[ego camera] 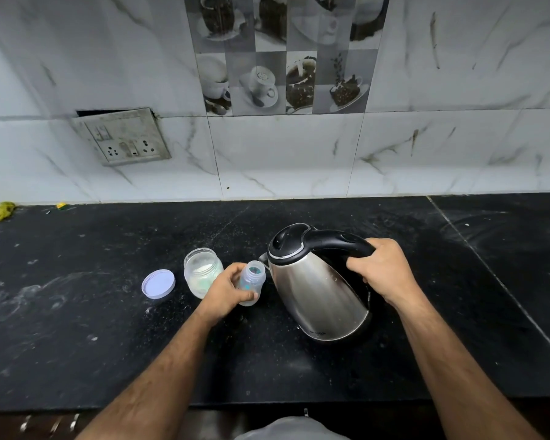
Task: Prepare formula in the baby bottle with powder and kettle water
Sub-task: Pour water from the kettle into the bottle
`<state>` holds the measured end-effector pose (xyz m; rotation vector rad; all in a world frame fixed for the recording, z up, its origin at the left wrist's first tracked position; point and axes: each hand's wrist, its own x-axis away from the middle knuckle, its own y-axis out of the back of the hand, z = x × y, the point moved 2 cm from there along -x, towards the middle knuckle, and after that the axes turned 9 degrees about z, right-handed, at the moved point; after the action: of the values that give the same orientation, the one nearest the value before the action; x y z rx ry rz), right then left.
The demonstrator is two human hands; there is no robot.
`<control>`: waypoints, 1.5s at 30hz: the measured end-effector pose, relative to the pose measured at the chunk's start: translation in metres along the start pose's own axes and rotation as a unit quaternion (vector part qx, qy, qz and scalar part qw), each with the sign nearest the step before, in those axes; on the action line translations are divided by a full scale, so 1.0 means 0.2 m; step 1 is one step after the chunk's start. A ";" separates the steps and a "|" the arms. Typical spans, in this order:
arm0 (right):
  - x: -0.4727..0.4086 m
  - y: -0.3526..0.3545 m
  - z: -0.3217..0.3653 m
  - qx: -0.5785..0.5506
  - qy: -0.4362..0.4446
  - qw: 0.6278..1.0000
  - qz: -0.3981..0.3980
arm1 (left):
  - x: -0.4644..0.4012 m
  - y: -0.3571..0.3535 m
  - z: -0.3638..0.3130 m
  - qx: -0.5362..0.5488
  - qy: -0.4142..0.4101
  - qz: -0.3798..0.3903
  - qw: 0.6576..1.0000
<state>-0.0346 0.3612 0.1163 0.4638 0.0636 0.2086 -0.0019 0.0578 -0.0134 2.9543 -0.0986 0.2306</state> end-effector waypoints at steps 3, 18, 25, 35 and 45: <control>-0.01 0.01 0.01 0.008 -0.007 1.000 0.005 | -0.01 0.00 0.01 0.005 0.002 0.001 1.000; -0.03 0.00 0.07 0.057 -0.030 0.998 0.025 | -0.03 -0.03 0.04 0.044 0.002 0.002 0.999; -0.04 0.00 0.07 0.061 -0.037 0.997 0.033 | -0.03 -0.02 0.04 0.040 0.015 0.004 0.999; -0.04 0.00 0.07 0.077 -0.047 0.995 0.033 | -0.03 -0.03 0.05 0.045 0.024 -0.002 0.999; -0.05 0.01 0.08 0.081 -0.049 0.995 0.037 | -0.03 -0.04 0.06 0.047 0.034 0.001 0.998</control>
<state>-0.0430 0.3534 0.1313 0.6389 -0.0333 0.2543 -0.0060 0.0635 -0.0271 3.0360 -0.0854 0.3441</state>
